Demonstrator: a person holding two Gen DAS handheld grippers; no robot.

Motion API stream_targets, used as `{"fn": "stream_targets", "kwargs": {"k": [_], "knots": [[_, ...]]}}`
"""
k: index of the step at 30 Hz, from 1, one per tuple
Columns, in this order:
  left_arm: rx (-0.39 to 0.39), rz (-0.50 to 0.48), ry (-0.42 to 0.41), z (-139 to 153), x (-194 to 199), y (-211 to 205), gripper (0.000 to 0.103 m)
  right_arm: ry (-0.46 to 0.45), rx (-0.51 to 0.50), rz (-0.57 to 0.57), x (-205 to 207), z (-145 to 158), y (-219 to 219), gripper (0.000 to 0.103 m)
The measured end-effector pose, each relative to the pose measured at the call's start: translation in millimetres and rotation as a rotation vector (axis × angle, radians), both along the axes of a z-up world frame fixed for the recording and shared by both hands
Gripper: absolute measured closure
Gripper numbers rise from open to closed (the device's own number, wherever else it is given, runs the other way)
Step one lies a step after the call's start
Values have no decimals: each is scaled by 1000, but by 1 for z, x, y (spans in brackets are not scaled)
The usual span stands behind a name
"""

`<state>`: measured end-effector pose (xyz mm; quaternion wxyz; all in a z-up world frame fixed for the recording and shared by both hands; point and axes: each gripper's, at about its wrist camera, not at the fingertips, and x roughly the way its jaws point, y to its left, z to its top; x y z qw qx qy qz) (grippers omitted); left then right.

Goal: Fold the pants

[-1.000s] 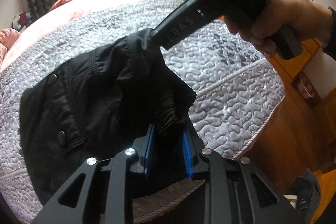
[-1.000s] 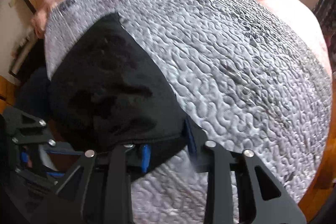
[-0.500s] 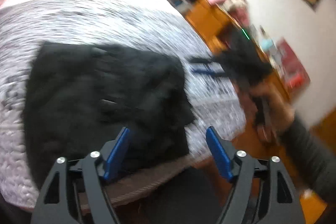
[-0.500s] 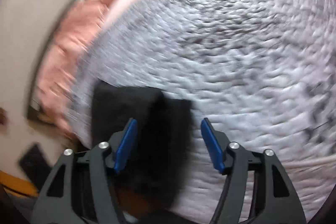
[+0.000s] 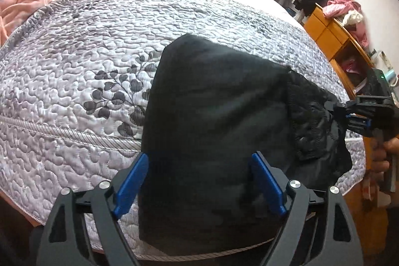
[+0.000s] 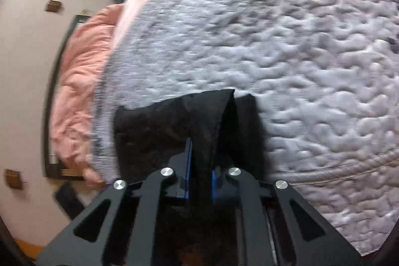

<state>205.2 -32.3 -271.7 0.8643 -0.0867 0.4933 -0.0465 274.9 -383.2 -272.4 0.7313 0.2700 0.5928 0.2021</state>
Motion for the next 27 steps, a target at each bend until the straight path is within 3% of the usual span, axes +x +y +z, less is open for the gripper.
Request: {"fn": "stream_targets", "kwargs": {"k": [2, 3, 4, 6, 9, 14, 17, 19, 22, 27], "knots": [[3, -15, 6, -4, -1, -6, 18, -2, 0, 15, 0, -7, 2, 81], [3, -21, 8, -4, -2, -6, 18, -22, -4, 21, -3, -4, 1, 70], [5, -27, 5, -4, -5, -5, 18, -52, -10, 23, -8, 5, 1, 45], [5, -18, -9, -1, -9, -1, 17, -84, -26, -18, -23, 18, -5, 28], [-12, 5, -11, 0, -10, 6, 16, -65, -11, -75, -57, 19, -17, 28], [-14, 11, -2, -2, -11, 11, 15, 5, 52, -116, -98, -6, -18, 30], [-1, -2, 2, -4, -12, 9, 15, 25, 98, -110, -104, -17, -8, 58], [2, -2, 5, -4, -12, 10, 15, 8, 77, -109, -102, -16, -4, 69], [-4, 1, 7, -3, -13, 11, 15, -23, 56, -115, -104, -3, -2, 75], [-2, -5, 14, -7, -14, 11, 15, -33, 21, -152, -116, 9, -12, 76]]}}
